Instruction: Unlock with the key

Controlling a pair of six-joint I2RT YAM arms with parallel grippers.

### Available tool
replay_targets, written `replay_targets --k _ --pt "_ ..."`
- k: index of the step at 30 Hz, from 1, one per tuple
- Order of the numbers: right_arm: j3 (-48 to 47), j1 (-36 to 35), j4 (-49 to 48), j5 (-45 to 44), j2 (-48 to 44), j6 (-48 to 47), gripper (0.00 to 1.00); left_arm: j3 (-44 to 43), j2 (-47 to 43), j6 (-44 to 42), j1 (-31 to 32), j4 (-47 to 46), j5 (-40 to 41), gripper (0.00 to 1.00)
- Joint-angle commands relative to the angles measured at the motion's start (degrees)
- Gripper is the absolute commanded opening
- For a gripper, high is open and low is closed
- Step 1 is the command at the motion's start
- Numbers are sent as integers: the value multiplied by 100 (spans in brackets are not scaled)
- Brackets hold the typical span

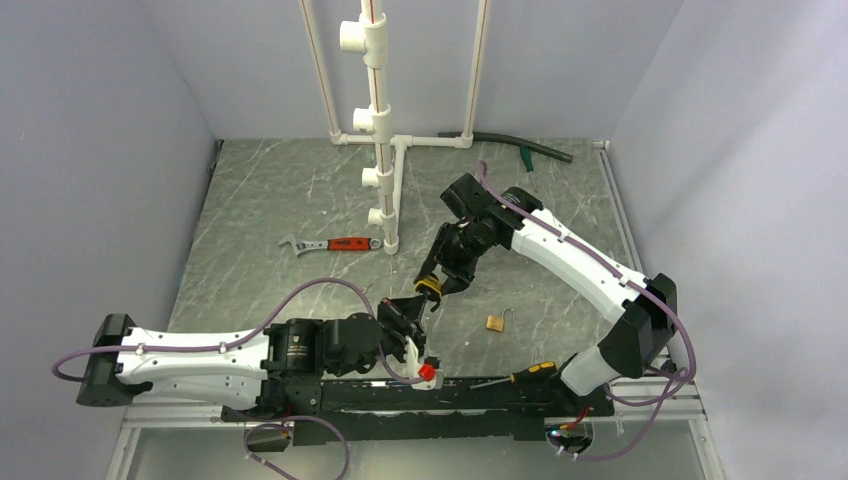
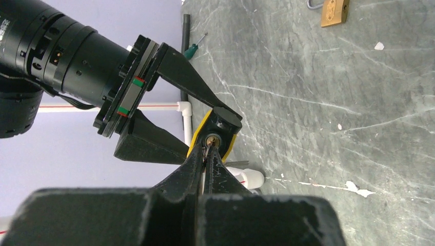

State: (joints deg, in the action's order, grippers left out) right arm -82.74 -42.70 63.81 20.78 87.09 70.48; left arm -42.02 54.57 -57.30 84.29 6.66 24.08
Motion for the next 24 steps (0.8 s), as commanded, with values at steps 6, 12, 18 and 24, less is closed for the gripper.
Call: replay_targets --k 6,12,18,24 --pt "-122 -46 66 296 -186 11 0 -13 394 -437 21 -165 525 0" --pt "-199 -71 56 309 -171 2 0 -31 586 -394 26 -303 439 0" --pt "-409 -72 101 358 -91 2 0 -33 758 -267 34 -515 287 0" --pt "-534 -65 150 509 -30 42 0 68 968 -391 83 -834 587 0"
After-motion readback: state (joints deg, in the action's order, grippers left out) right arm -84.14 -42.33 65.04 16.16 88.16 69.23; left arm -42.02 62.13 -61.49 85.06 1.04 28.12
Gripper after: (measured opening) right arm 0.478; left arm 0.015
